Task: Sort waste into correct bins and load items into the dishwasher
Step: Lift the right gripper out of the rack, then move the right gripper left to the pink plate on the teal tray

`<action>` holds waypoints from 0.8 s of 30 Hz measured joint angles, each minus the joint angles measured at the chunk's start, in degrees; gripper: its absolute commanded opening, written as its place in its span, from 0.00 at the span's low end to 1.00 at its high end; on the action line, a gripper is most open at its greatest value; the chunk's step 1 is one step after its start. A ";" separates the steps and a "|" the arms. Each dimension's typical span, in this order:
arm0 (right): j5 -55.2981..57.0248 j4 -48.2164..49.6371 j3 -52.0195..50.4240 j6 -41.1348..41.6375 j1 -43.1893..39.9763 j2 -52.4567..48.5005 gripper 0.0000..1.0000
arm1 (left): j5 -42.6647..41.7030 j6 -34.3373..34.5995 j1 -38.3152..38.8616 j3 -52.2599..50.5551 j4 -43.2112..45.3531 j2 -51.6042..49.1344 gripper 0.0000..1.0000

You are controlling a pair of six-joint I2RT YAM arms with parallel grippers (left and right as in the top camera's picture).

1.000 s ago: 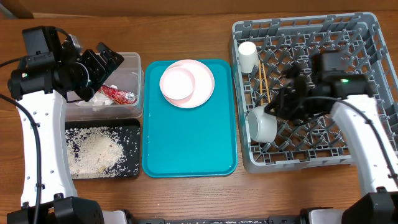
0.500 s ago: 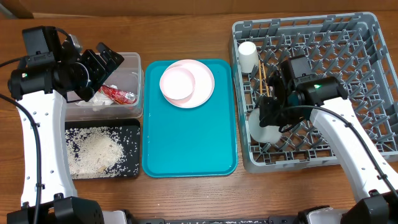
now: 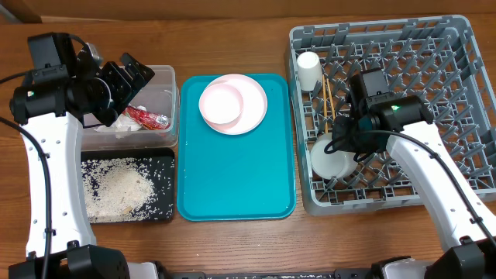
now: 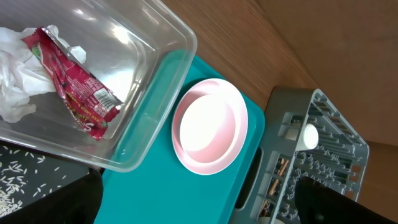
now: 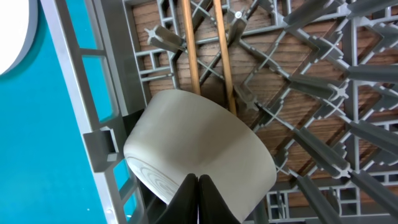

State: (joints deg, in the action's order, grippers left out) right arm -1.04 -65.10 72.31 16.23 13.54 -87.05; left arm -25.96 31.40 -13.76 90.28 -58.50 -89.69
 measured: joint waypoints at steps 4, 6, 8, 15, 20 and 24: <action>-2.27 1.64 0.07 0.11 0.00 0.00 0.04 | 0.00 0.00 0.00 0.00 0.00 0.00 1.00; -5.31 2.75 0.11 0.02 0.00 0.00 0.04 | 0.00 0.00 0.00 0.00 0.00 0.00 1.00; -9.55 4.07 0.11 -0.66 0.07 0.00 0.04 | 0.00 0.00 0.00 0.00 0.02 0.00 1.00; -21.33 13.16 0.15 -2.47 4.55 0.00 0.17 | 0.00 0.00 0.00 0.00 0.02 0.00 1.00; -19.93 22.80 0.44 -2.93 11.98 0.00 0.31 | 0.00 0.00 0.00 0.00 0.02 0.00 1.00; -14.60 23.04 1.86 -3.06 17.57 -0.15 0.34 | 0.02 0.00 0.00 0.00 0.02 0.00 1.00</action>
State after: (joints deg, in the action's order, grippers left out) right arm -15.64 -42.06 74.17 13.17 31.11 -87.20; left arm -25.93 31.40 -13.76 90.28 -58.48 -89.69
